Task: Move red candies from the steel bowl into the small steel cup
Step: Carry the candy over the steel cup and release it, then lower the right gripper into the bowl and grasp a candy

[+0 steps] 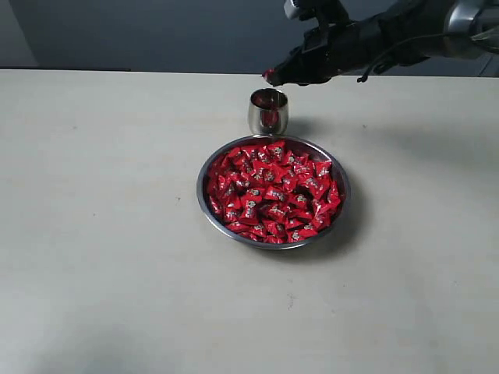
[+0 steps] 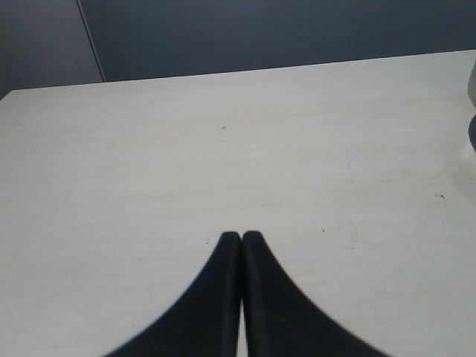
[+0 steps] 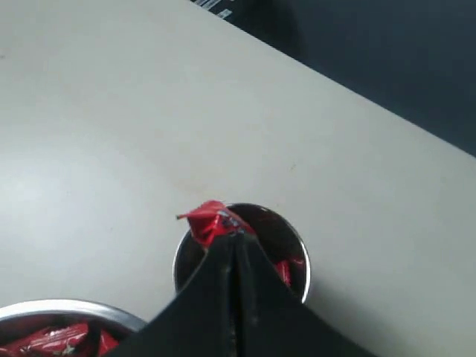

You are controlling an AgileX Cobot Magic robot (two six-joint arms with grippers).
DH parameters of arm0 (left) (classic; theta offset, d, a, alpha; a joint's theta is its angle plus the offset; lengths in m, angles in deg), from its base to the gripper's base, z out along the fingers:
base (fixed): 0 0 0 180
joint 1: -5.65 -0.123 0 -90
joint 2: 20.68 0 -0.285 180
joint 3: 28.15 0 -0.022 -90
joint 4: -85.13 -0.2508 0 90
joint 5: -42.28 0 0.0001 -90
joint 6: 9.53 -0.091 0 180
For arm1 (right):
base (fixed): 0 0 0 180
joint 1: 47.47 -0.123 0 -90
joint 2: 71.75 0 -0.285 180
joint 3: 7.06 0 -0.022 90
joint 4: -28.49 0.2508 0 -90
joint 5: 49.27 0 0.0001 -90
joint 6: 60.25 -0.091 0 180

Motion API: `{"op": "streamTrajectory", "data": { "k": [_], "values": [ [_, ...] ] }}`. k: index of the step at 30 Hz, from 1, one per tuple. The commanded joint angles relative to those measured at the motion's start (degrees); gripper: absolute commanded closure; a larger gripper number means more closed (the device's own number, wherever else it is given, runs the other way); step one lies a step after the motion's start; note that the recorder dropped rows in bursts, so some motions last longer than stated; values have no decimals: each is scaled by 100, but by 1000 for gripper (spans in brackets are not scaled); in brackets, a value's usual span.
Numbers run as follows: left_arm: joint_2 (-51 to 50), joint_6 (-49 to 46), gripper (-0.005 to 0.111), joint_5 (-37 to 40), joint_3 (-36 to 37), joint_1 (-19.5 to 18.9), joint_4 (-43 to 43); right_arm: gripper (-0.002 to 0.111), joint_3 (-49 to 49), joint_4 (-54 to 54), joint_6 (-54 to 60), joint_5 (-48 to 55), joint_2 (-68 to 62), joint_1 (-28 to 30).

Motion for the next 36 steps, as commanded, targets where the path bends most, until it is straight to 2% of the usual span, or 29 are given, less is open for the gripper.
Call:
{"op": "streamTrajectory", "data": {
  "k": [1, 9, 12, 14, 17, 22, 24, 26, 29, 33, 36],
  "values": [
    [27, 7, 106, -30, -48, 31, -11, 109, -313, -319, -304, 45, -332, 20],
    [27, 7, 106, -30, -48, 31, -11, 106, -479, -511, -464, 46, -561, 20],
    [27, 7, 106, -30, -48, 31, -11, 93, -521, -532, -548, 139, -561, 20],
    [27, 7, 106, -30, -48, 31, -11, 80, -533, -631, -659, 162, -561, 20],
    [27, 7, 106, -30, -48, 31, -11, 69, -533, -836, -923, 287, -363, 44],
    [27, 7, 106, -30, -48, 31, -11, 69, -421, -1244, -1364, 1723, 244, 474],
    [27, 7, 106, -30, -48, 31, -11, 69, -37, -1180, -1476, 2012, 482, 807],
    [27, 7, 106, -30, -48, 31, -11, 75, 806, -1079, -1412, 1885, 838, 1104],
    [27, 7, 106, -30, -48, 31, -11, 82, 1712, -1055, -1142, 1493, 1222, 1111],
    [27, 7, 106, -30, -48, 31, -11, 72, 2467, -937, -822, 1312, 1442, 858],
    [27, 7, 106, -30, -48, 31, -11, 71, 2704, -1127, -739, 1060, 1441, 537]
  ]
}}
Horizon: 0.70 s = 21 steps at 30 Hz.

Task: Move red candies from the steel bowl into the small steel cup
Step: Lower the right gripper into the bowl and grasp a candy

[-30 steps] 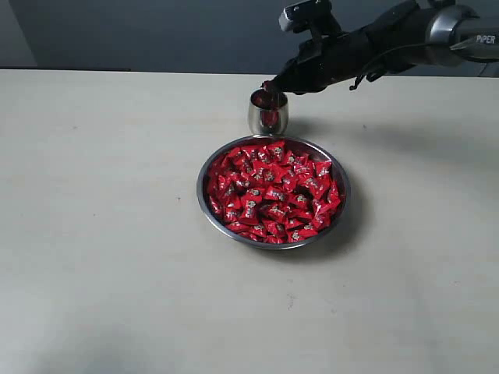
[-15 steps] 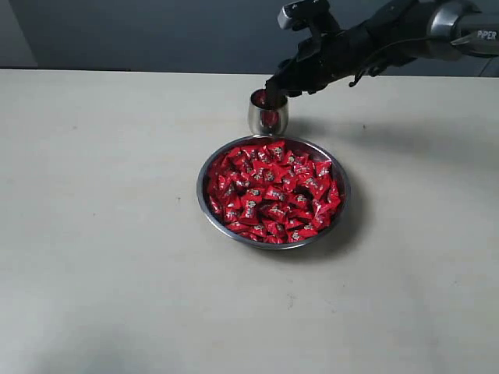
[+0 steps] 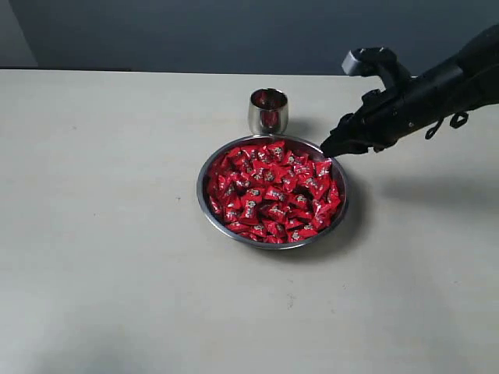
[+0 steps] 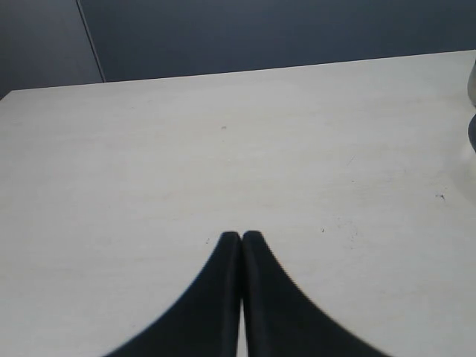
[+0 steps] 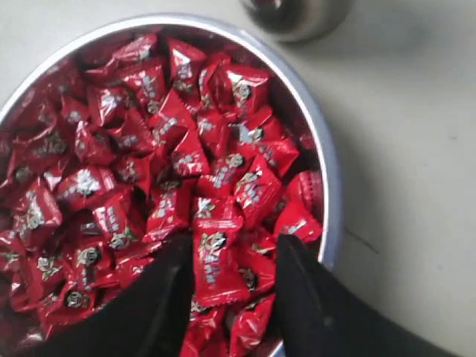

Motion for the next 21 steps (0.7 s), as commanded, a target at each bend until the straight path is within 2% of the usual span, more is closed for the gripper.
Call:
{"op": "streamTrajectory", "data": {
  "k": [1, 9, 15, 21],
  "values": [
    [27, 7, 106, -30, -48, 31, -11, 71, 249, -231, 136, -382, 61, -381],
    [27, 7, 106, -30, -48, 31, -11, 71, 290, -1038, -114, -1319, 61, -1033],
    [27, 7, 106, -30, -48, 31, -11, 71, 290, -1993, -816, -1363, 51, -1120],
    [27, 7, 106, -30, -48, 31, -11, 71, 290, -2048, -846, -1364, -68, -1120]
  ]
}}
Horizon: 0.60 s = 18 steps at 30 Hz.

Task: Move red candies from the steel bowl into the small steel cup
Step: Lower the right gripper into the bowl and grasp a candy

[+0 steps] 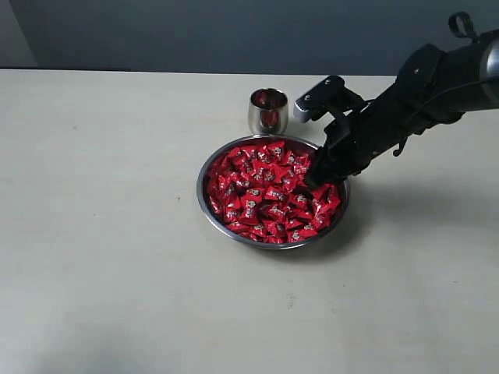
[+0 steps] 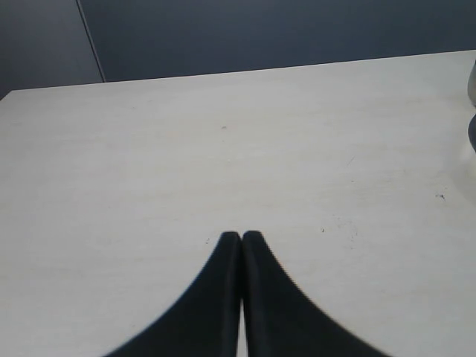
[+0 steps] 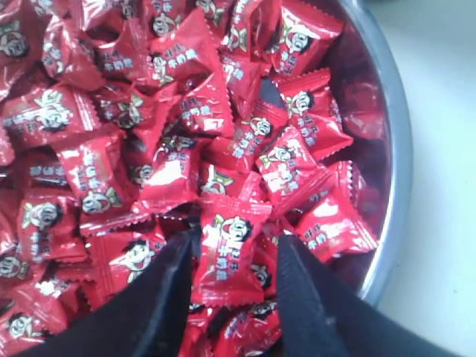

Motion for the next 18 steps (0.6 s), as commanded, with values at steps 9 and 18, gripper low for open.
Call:
{"op": "streamTrajectory", "data": {
  "k": [9, 18],
  "values": [
    [27, 7, 106, -30, -48, 31, -11, 62, 16, -91, -55, -249, -305, -11],
    [27, 7, 106, -30, -48, 31, -11, 65, 16, -43, -55, -216, -305, -176]
  ]
}}
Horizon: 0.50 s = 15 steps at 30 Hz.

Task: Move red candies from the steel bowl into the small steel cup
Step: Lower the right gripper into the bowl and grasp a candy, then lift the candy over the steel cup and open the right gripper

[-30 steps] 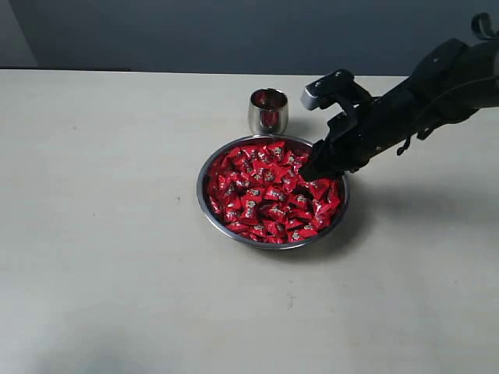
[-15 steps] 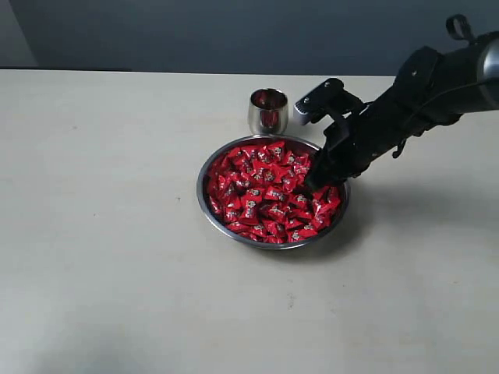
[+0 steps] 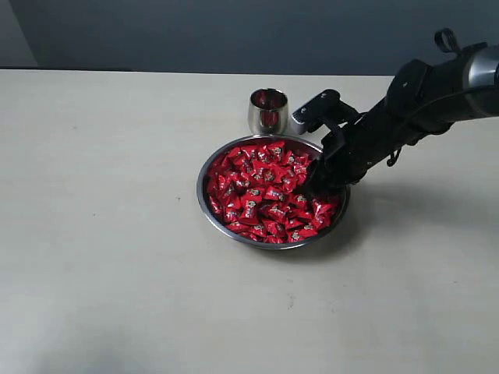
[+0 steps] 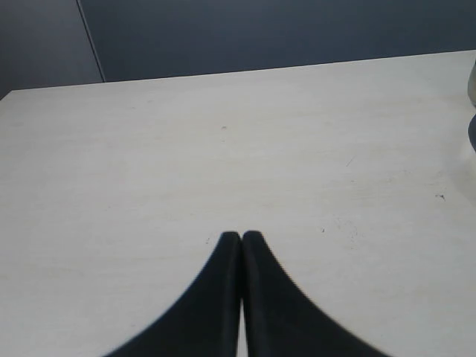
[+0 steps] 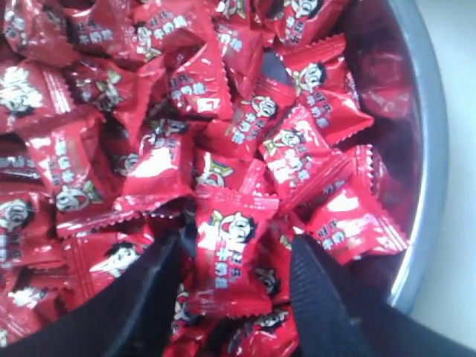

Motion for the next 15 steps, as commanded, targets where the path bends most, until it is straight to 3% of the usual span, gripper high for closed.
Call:
{"op": "streamTrajectory", "data": {
  "k": [1, 8, 15],
  "values": [
    [27, 7, 106, -30, -48, 31, -11, 68, 16, -56, -2, -88, 5, -108],
    [27, 7, 106, -30, -48, 31, -11, 107, 16, -95, -2, -236, 5, -106],
    [27, 7, 106, -30, -48, 31, -11, 109, 16, -79, -105, -146, 220, -106]
  ]
}}
